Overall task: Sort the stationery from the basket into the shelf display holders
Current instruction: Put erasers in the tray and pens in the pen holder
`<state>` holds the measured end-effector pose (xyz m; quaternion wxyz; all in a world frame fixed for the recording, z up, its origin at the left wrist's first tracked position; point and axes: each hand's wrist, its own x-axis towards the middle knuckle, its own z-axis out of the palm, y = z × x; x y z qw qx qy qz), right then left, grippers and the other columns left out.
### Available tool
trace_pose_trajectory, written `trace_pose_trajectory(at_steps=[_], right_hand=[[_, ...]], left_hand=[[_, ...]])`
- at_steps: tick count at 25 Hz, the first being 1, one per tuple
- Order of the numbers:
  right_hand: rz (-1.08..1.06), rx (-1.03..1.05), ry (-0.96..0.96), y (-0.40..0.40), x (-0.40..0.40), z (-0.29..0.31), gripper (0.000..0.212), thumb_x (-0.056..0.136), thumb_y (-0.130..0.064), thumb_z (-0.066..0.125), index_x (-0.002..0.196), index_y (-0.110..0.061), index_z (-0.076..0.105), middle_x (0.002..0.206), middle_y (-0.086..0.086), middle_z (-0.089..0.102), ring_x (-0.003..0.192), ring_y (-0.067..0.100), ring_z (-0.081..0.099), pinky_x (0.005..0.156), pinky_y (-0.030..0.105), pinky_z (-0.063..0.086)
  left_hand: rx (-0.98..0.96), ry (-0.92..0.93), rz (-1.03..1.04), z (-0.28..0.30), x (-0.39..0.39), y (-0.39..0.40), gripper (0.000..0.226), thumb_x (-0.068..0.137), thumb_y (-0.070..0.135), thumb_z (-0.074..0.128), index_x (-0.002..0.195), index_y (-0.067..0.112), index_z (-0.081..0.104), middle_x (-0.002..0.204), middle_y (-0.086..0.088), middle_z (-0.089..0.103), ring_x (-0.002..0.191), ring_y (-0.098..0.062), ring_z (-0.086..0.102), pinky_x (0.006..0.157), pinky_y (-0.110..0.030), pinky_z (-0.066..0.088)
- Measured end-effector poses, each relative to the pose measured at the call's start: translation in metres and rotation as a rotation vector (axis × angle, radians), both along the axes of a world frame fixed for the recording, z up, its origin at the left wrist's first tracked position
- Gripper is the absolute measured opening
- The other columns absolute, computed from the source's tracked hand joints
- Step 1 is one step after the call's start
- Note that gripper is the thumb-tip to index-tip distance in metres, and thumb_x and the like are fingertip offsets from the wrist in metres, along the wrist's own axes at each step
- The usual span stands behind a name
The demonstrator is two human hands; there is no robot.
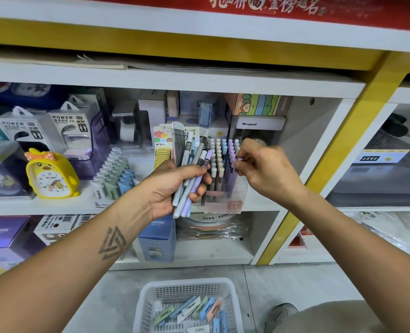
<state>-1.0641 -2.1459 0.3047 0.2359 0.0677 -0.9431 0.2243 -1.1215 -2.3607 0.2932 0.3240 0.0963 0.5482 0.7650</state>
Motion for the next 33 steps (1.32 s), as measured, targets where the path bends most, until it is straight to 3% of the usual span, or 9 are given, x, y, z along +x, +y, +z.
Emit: trace_pose_trajectory(at_steps=[4, 8, 11, 13, 15, 18, 22, 26, 33], right_hand=[[-0.001, 0.079, -0.101, 0.001, -0.002, -0.002, 0.009, 0.094, -0.017, 0.066, 0.086, -0.016, 0.062, 0.079, 0.001, 0.071, 0.078, 0.022, 0.067, 0.071, 0.043, 0.056], [-0.047, 0.129, -0.051, -0.008, -0.004, 0.006, 0.02, 0.097, -0.029, 0.062, 0.088, -0.016, 0.075, 0.086, -0.004, 0.065, 0.08, 0.017, 0.059, 0.074, 0.038, 0.051], [0.026, -0.458, -0.143, -0.024, -0.004, 0.017, 0.016, 0.095, -0.03, 0.067, 0.096, -0.015, 0.071, 0.073, 0.004, 0.07, 0.06, 0.015, 0.06, 0.054, 0.032, 0.049], [0.114, -0.774, -0.273, -0.031, -0.005, 0.018, 0.011, 0.093, -0.017, 0.071, 0.096, -0.007, 0.068, 0.067, 0.01, 0.071, 0.051, 0.018, 0.06, 0.044, 0.025, 0.043], [0.126, -0.9, -0.278, -0.031, -0.005, 0.019, 0.005, 0.09, -0.002, 0.07, 0.094, -0.001, 0.067, 0.065, 0.012, 0.069, 0.05, 0.02, 0.061, 0.045, 0.024, 0.044], [-0.001, -1.033, -0.09, -0.015, -0.005, 0.026, 0.009, 0.09, 0.006, 0.064, 0.093, -0.002, 0.068, 0.065, 0.014, 0.067, 0.051, 0.02, 0.061, 0.053, 0.03, 0.051], [-0.112, -0.749, 0.15, 0.008, 0.0, 0.027, 0.014, 0.093, -0.004, 0.064, 0.095, -0.018, 0.062, 0.067, 0.009, 0.062, 0.059, 0.021, 0.063, 0.059, 0.035, 0.056], [-0.056, -0.161, 0.091, 0.006, 0.007, 0.013, 0.013, 0.095, -0.018, 0.066, 0.098, -0.026, 0.056, 0.08, -0.008, 0.067, 0.074, 0.007, 0.067, 0.069, 0.029, 0.059], [0.119, 0.027, 0.091, 0.0, 0.01, -0.001, 0.011, 0.092, -0.012, 0.068, 0.094, -0.014, 0.057, 0.077, -0.001, 0.069, 0.072, 0.016, 0.068, 0.067, 0.041, 0.057]], left_hand=[[-0.006, -0.002, -0.019, -0.002, 0.001, 0.0, 0.018, 0.088, 0.003, 0.065, 0.102, -0.008, 0.06, 0.081, -0.022, 0.066, 0.053, -0.023, 0.055, 0.041, -0.022, 0.041], [0.027, 0.019, -0.071, -0.003, 0.001, -0.002, 0.014, 0.087, 0.004, 0.067, 0.099, -0.003, 0.067, 0.087, -0.025, 0.067, 0.056, -0.024, 0.058, 0.043, -0.024, 0.044], [0.045, 0.047, -0.119, -0.003, 0.004, -0.001, 0.016, 0.087, 0.008, 0.069, 0.102, 0.003, 0.071, 0.091, -0.025, 0.067, 0.058, -0.025, 0.061, 0.044, -0.025, 0.047], [0.031, 0.071, -0.131, -0.002, 0.005, -0.001, 0.017, 0.086, 0.011, 0.07, 0.102, 0.005, 0.073, 0.094, -0.025, 0.069, 0.061, -0.025, 0.064, 0.046, -0.025, 0.049], [0.012, 0.068, -0.129, 0.0, 0.006, -0.002, 0.021, 0.085, 0.015, 0.071, 0.102, 0.003, 0.074, 0.098, -0.025, 0.07, 0.066, -0.027, 0.068, 0.05, -0.027, 0.054], [-0.013, -0.001, -0.052, 0.001, 0.004, -0.003, 0.025, 0.088, 0.012, 0.068, 0.104, -0.007, 0.068, 0.095, -0.028, 0.071, 0.07, -0.033, 0.072, 0.053, -0.031, 0.058], [-0.092, 0.025, 0.033, 0.0, 0.003, -0.002, 0.017, 0.092, 0.009, 0.064, 0.102, -0.003, 0.058, 0.083, -0.026, 0.069, 0.054, -0.029, 0.065, 0.043, -0.026, 0.05], [-0.072, 0.004, 0.059, -0.001, 0.003, 0.001, 0.028, 0.09, 0.009, 0.066, 0.112, -0.004, 0.056, 0.076, -0.022, 0.065, 0.049, -0.023, 0.053, 0.039, -0.023, 0.042], [-0.012, -0.022, 0.013, -0.001, 0.003, 0.002, 0.022, 0.089, 0.005, 0.063, 0.109, -0.004, 0.06, 0.076, -0.021, 0.063, 0.051, -0.022, 0.053, 0.04, -0.022, 0.042]])
